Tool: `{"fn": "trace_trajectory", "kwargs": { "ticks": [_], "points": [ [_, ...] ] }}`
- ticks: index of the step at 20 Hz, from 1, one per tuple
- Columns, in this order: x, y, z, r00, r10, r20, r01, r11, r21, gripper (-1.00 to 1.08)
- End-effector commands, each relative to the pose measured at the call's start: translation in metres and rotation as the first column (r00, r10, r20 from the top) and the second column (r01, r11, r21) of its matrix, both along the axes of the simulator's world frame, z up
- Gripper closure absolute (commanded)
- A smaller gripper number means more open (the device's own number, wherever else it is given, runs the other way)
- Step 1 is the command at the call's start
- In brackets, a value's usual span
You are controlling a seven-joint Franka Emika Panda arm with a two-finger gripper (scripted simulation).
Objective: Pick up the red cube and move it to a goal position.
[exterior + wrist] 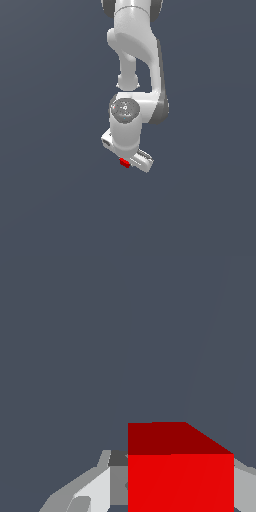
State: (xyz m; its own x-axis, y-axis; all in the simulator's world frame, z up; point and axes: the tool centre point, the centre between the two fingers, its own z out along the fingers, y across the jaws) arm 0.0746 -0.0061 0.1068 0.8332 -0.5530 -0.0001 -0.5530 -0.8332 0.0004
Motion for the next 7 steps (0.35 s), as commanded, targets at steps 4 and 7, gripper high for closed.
{"fn": "trace_trajectory", "kwargs": {
  "ticks": [4,7],
  "points": [
    [0.0087,0.0037,0.0041,1.000,0.000,0.000,0.000,1.000,0.000,1.08],
    [0.0098,0.0042,0.0046,1.000,0.000,0.000,0.000,1.000,0.000,1.08]
  ]
}}
